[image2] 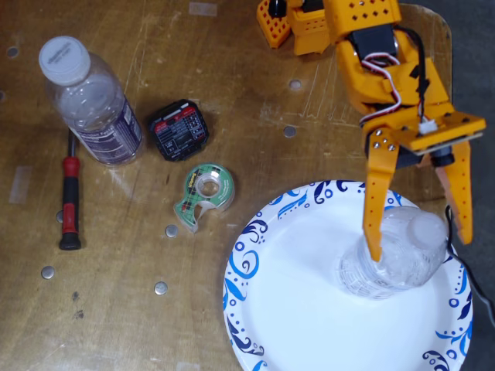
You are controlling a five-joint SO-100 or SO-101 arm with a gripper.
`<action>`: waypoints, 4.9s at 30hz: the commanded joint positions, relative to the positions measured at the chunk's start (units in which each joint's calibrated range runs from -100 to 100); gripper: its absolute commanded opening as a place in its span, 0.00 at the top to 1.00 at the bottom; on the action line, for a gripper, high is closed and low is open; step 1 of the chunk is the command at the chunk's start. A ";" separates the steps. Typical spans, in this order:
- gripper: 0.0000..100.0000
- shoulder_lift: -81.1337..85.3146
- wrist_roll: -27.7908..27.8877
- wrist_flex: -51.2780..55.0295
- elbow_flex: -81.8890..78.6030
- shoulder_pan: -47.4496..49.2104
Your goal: Move the bottles to the plate
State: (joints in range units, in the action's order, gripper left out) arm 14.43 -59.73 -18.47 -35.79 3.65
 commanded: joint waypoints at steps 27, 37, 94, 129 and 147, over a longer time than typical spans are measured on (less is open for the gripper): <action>0.99 50.16 5.32 -0.07 -42.59 -17.72; 0.99 58.84 5.32 -0.07 -58.35 -22.89; 0.62 19.21 5.01 7.33 -18.89 -69.47; 0.98 17.36 3.34 14.90 6.42 -61.27; 0.97 8.17 0.37 31.96 23.00 -18.69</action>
State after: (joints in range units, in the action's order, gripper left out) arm 24.75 -58.84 14.30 -15.29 -19.51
